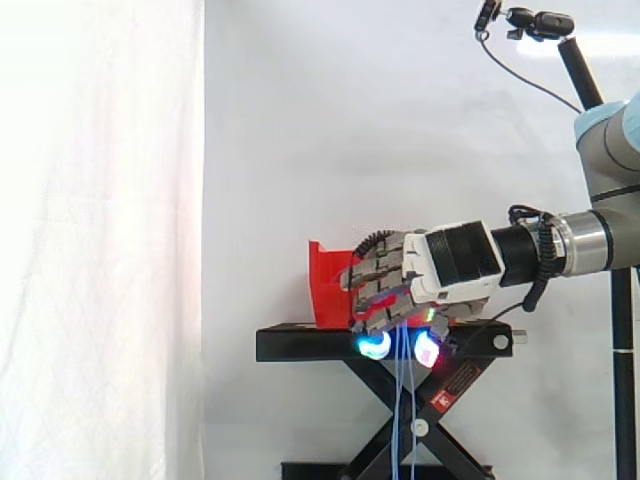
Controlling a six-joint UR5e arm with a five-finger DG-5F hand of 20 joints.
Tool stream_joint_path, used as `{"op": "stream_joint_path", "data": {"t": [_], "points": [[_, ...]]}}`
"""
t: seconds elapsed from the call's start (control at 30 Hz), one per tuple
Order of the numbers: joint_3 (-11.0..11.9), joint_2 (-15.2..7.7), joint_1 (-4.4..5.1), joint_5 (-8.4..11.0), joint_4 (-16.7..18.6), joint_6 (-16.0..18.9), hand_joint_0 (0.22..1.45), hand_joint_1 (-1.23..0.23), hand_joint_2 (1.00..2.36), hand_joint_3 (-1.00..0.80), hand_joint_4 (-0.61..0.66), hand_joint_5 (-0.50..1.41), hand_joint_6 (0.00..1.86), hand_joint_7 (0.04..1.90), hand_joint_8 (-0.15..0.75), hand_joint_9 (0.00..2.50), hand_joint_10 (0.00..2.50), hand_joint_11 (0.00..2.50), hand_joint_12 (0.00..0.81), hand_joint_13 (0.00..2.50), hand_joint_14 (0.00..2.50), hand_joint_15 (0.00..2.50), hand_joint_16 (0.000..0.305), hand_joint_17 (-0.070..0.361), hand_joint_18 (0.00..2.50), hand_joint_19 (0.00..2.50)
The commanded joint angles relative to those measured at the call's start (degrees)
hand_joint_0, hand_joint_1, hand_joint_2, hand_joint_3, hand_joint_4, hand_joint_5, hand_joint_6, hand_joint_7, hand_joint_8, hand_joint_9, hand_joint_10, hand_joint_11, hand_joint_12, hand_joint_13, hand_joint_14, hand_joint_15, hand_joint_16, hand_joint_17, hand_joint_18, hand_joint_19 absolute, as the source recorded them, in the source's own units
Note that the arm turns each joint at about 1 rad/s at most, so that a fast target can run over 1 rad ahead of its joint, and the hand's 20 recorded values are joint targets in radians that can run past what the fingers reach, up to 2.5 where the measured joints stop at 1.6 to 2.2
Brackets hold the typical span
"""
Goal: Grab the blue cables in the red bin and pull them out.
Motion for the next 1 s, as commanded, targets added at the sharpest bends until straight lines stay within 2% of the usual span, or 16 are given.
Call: {"op": "stream_joint_path", "data": {"t": [0.0, 0.17, 0.53, 0.97], "points": [[0.0, 0.0, 0.00, 0.03, 0.4, -0.6, 0.67, -1.07, 1.00, -1.00, 0.03, 0.79, 0.00, 0.88, 0.241, 0.77, 0.02, 0.59, 0.358, 0.63, 0.02, 0.37, 0.056, 0.126, 0.64, 0.61], [0.0, 0.0, 0.00, -0.06, 0.6, -1.2, 0.68, -1.06, 1.00, -1.00, 0.03, 0.79, 0.04, 0.88, 0.245, 0.78, 0.02, 0.60, 0.358, 0.62, 0.02, 0.38, 0.055, 0.124, 0.63, 0.63], [0.0, 0.0, 0.00, -0.06, 1.2, -1.9, 0.68, -1.05, 1.00, -1.00, 0.03, 0.79, 0.23, 0.83, 0.245, 0.80, 0.02, 0.61, 0.356, 0.63, 0.02, 0.38, 0.055, 0.123, 0.63, 0.62], [0.0, 0.0, 0.00, -0.06, 1.1, -1.9, 0.69, -1.04, 1.00, -1.00, 0.02, 0.80, 0.28, 0.83, 0.247, 0.81, 0.02, 0.63, 0.356, 0.65, 0.02, 0.38, 0.054, 0.122, 0.65, 0.63]]}}
